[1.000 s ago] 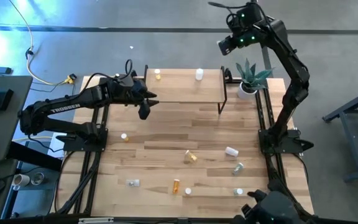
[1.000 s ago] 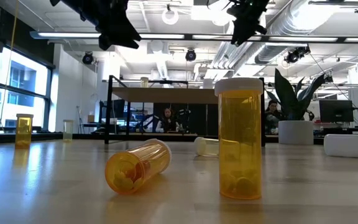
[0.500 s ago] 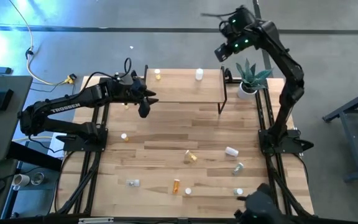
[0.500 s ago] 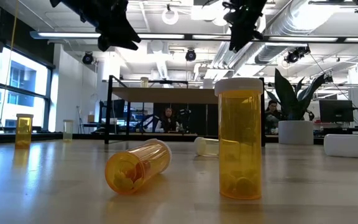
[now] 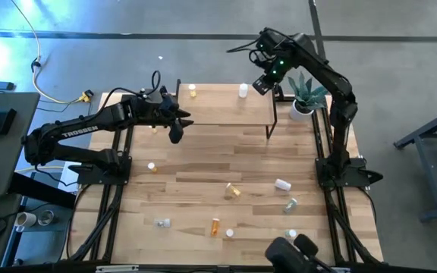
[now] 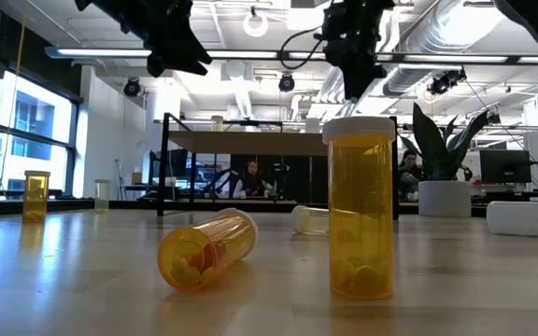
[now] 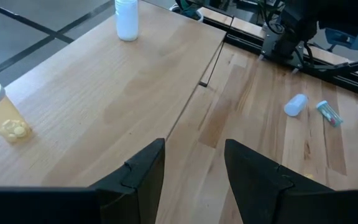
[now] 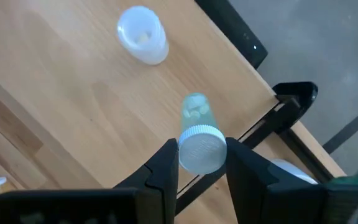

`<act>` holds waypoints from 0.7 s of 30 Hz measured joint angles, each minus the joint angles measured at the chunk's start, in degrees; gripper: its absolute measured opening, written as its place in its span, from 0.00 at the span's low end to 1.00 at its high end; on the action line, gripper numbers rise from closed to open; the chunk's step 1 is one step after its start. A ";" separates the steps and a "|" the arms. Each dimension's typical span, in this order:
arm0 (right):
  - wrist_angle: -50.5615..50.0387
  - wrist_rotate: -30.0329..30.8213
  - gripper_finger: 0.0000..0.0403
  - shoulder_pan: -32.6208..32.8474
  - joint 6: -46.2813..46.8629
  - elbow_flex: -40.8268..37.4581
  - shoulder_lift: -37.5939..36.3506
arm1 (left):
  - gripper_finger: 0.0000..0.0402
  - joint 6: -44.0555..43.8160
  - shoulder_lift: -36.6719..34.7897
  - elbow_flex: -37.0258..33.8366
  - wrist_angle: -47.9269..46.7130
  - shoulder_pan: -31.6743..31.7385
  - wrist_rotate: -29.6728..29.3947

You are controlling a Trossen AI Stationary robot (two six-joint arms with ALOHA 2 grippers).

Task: Pick and place medicine bottles onto shelf by color
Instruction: Put the bottom right blue pill bottle on the shelf

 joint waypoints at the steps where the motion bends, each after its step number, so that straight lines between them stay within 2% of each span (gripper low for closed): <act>1: -0.19 0.09 0.23 0.03 0.01 0.00 0.45 | 0.39 0.00 0.00 0.00 0.00 0.00 0.00; 10: -0.33 2.34 0.23 0.10 -0.66 -0.02 3.58 | 0.39 0.00 0.00 0.00 -0.47 0.00 0.00; 21: -0.42 2.32 0.23 0.47 -1.03 -3.26 3.64 | 0.39 0.00 0.00 0.00 -0.59 0.00 0.00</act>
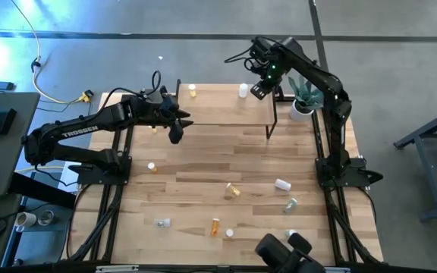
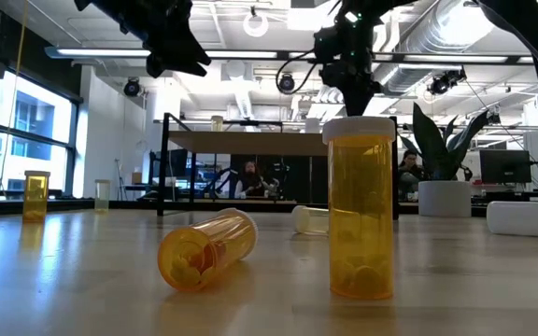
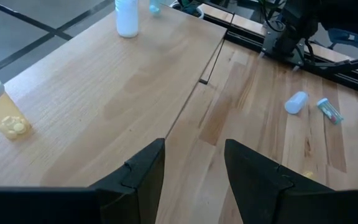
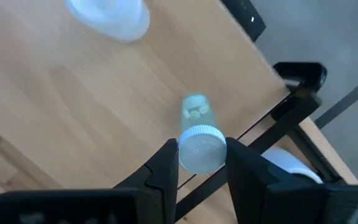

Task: Pick and place medicine bottles onto shelf by color
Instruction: Put the bottom right blue pill bottle on the shelf

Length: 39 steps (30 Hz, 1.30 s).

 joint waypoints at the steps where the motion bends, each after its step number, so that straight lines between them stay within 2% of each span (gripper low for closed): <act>1: 0.20 0.10 0.23 0.13 -0.01 -0.43 -0.06 | 0.39 0.00 0.00 0.00 -0.06 -0.01 0.00; 15: 0.11 0.37 0.23 0.15 1.32 -0.86 -0.20 | 0.39 0.00 0.00 0.00 -0.17 -0.02 0.01; 24: 0.35 0.26 0.32 0.15 1.53 -0.98 -0.05 | 0.39 0.00 0.00 0.00 -0.17 -0.02 0.02; 39: 2.18 0.28 0.32 0.10 1.49 -1.05 0.13 | 0.39 0.00 0.00 0.00 -0.17 -0.02 0.02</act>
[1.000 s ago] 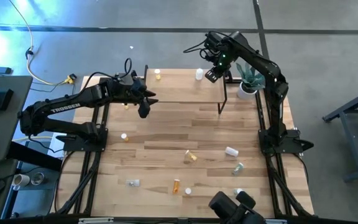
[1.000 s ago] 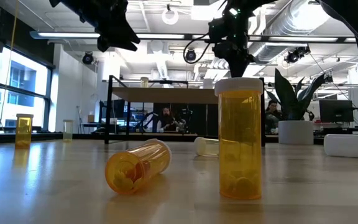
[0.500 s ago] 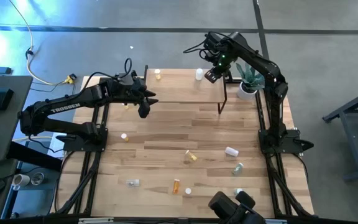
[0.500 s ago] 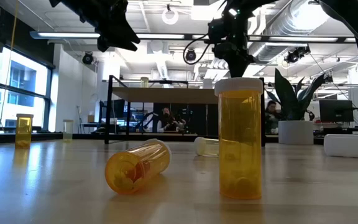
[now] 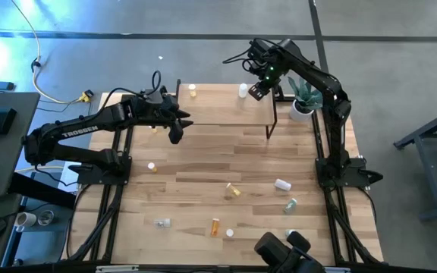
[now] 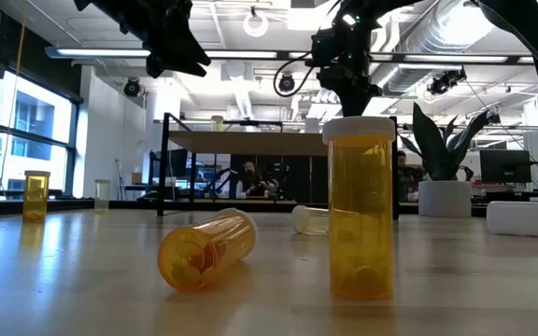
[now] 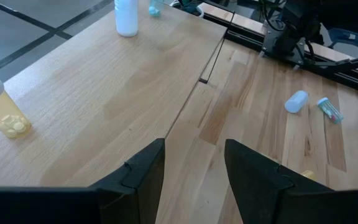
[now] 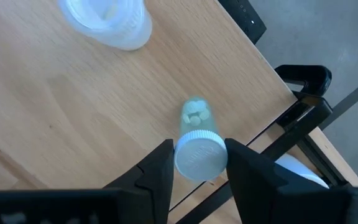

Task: Pick and place medicine bottles onto shelf by color
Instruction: Put the bottom right blue pill bottle on the shelf

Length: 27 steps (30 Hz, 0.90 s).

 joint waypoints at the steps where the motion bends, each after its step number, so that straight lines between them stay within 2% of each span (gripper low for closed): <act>1: 0.11 0.00 0.32 0.00 -0.14 0.00 0.00 | 0.39 0.00 0.00 0.00 0.00 0.00 0.00; 27: 0.80 1.11 0.37 0.00 -1.56 0.07 -0.11 | 0.39 0.00 0.00 0.00 0.00 0.01 0.02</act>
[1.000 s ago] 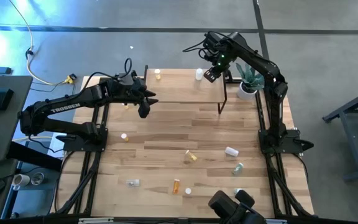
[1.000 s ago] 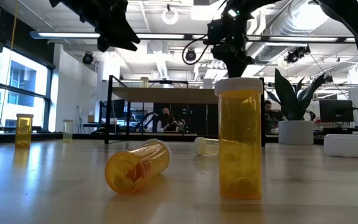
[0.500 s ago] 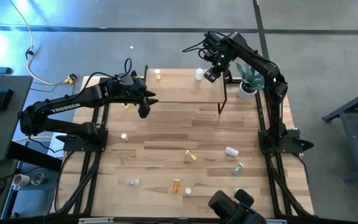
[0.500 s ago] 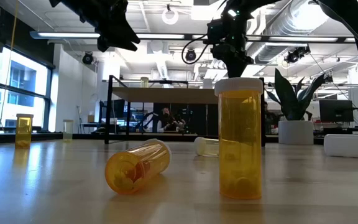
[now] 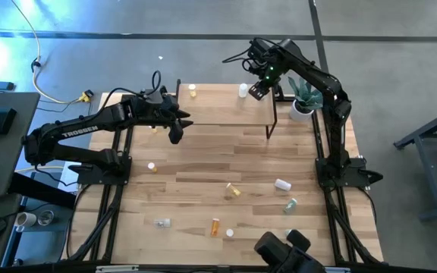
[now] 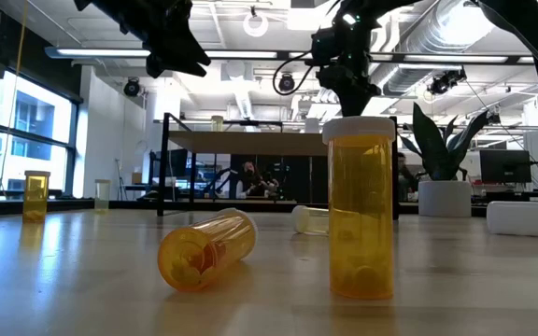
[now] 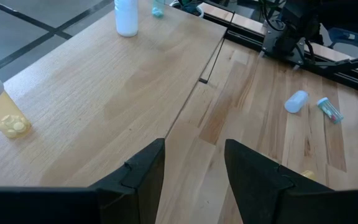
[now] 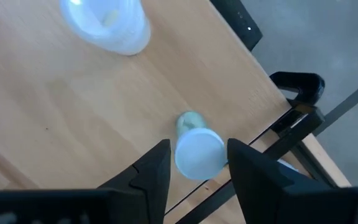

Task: Pick and place medicine bottles onto shelf by color
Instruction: Put the bottom right blue pill bottle on the shelf

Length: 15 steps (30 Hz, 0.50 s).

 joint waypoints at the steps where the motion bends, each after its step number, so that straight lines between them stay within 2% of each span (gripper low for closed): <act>1: 0.04 0.81 0.37 0.00 -0.23 0.02 -0.02 | 0.39 0.00 0.00 0.00 0.00 0.01 0.00; 15: 2.17 2.12 0.37 0.00 -1.46 0.04 -0.02 | 0.39 0.01 0.00 0.00 0.00 -0.01 0.00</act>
